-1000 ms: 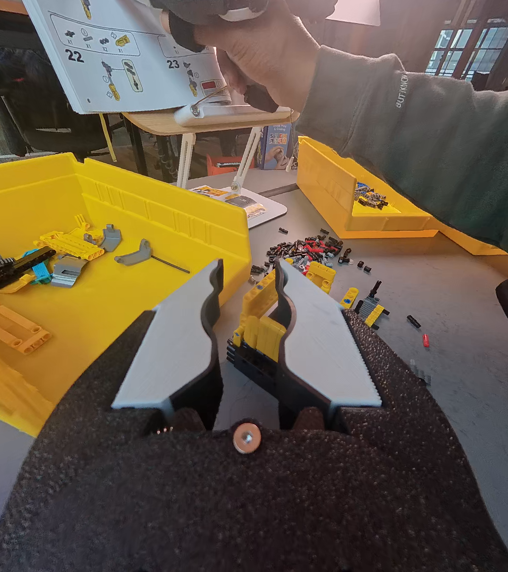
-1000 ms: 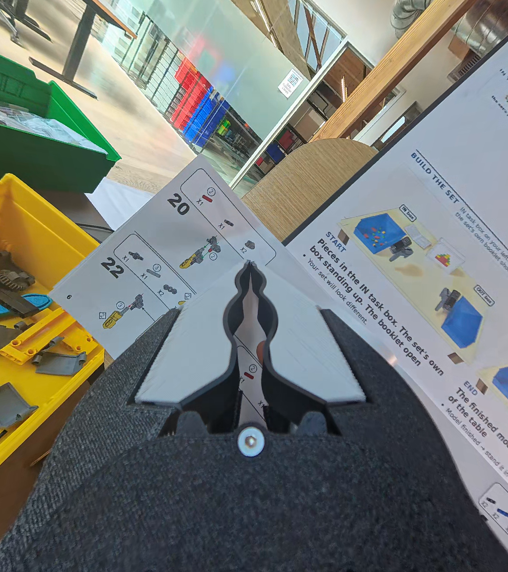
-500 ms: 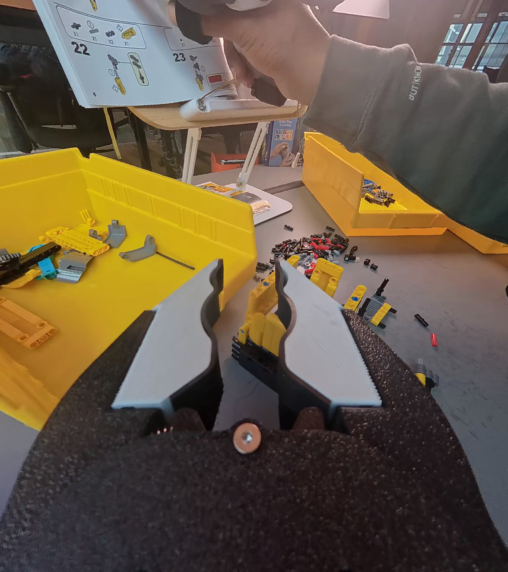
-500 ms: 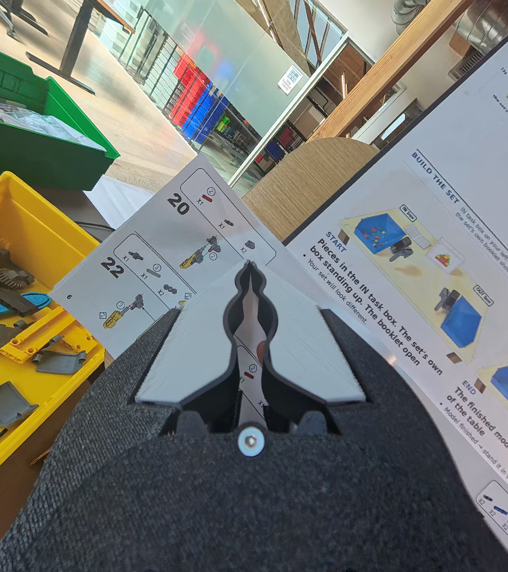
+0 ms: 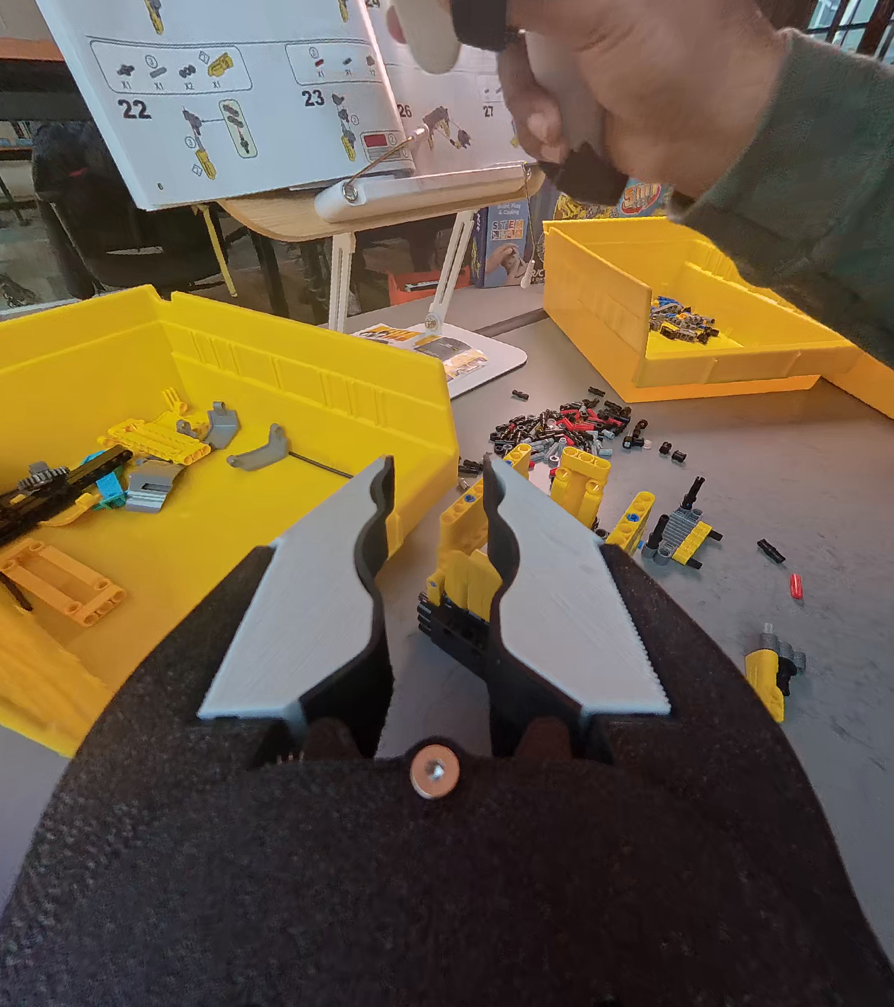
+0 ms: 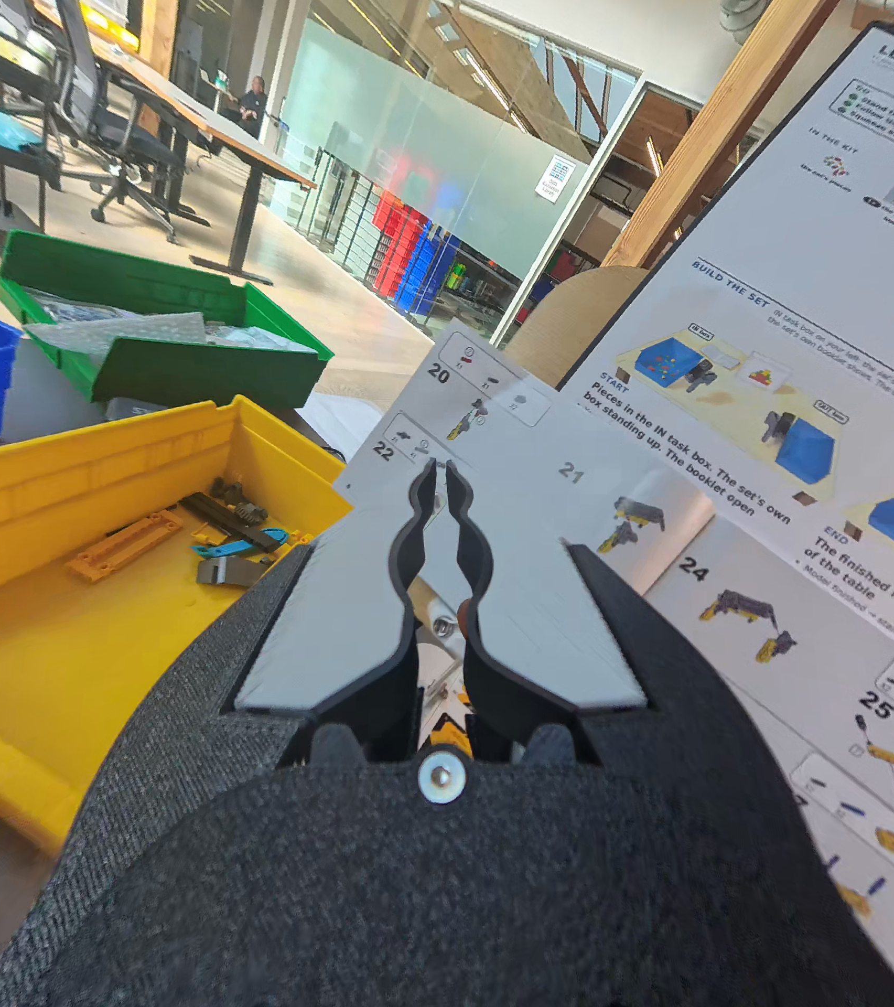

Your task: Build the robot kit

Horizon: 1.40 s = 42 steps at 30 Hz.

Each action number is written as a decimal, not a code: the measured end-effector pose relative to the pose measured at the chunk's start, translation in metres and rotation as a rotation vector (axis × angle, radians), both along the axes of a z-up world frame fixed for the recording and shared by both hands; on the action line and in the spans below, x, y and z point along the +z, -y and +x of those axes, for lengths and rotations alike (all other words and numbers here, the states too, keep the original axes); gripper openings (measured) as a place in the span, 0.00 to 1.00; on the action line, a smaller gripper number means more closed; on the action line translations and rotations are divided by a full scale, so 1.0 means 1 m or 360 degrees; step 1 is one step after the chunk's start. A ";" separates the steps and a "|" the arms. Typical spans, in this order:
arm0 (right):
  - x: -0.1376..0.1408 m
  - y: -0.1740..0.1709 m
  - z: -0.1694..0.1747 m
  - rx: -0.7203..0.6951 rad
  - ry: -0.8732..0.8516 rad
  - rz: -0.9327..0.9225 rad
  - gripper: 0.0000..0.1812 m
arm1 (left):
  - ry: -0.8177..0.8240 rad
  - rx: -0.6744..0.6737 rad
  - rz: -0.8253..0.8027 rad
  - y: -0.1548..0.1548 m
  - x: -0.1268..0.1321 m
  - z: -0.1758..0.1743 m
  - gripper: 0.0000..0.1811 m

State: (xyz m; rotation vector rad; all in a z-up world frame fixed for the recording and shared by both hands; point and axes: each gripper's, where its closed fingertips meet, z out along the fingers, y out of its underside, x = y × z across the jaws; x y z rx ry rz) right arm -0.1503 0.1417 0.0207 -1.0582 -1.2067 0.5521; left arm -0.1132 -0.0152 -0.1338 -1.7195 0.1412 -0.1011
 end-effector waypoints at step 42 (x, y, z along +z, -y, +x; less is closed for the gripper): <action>-0.245 -0.216 0.303 -0.0115 0.1893 -0.0524 0.04 | -0.0065 0.0179 -0.0018 -0.005 -0.013 -0.020 0.15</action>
